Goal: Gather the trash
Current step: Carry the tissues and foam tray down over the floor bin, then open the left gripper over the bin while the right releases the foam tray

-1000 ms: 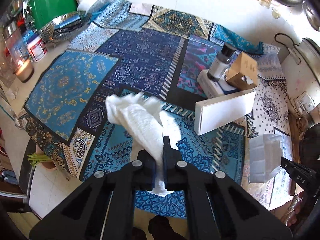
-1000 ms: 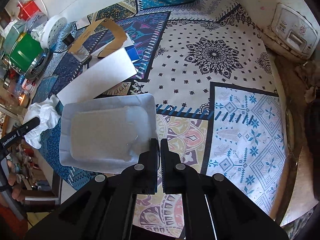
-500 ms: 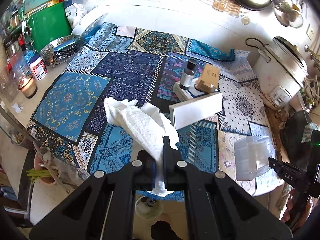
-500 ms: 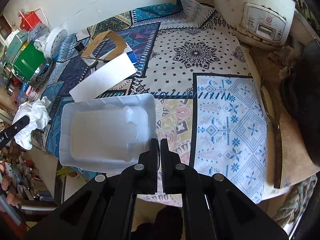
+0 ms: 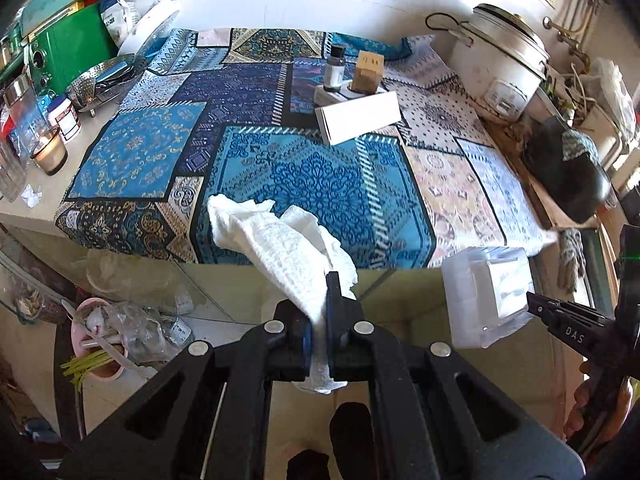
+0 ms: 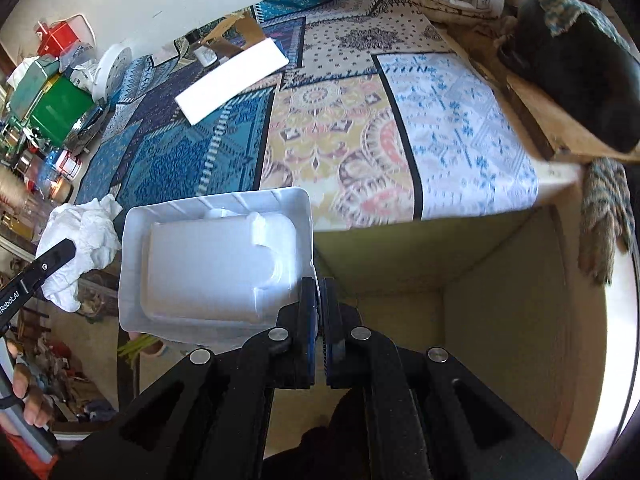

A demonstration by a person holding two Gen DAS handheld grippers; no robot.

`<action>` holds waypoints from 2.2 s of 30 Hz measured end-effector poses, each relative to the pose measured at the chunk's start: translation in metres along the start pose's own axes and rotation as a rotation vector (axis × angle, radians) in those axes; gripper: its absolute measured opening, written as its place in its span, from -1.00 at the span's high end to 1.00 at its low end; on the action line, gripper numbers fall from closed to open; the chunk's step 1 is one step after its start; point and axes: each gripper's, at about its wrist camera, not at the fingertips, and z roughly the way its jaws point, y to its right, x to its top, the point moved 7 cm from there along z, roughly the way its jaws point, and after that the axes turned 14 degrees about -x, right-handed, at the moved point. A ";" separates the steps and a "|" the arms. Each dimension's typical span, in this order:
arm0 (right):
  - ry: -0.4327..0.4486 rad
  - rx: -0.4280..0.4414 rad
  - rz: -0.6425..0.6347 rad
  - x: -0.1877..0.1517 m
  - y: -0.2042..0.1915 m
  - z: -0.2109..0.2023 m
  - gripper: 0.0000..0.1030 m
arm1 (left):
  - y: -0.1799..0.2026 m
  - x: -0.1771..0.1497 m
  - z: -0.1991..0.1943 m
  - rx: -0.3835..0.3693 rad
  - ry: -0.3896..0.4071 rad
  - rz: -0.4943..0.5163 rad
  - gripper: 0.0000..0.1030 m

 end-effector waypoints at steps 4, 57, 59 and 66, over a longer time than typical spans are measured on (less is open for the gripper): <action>-0.048 -0.006 -0.005 -0.039 -0.009 0.011 0.95 | -0.005 -0.032 0.007 -0.024 -0.053 0.005 0.92; -0.346 -0.124 -0.375 -0.256 -0.020 0.518 0.94 | -0.186 -0.397 0.506 -0.065 -0.486 -0.155 0.77; -0.376 -0.117 -0.385 -0.260 -0.027 0.521 0.93 | -0.190 -0.395 0.506 -0.071 -0.487 -0.172 0.74; -0.370 -0.073 -0.384 -0.258 -0.028 0.505 0.46 | -0.192 -0.384 0.489 -0.077 -0.457 -0.174 0.54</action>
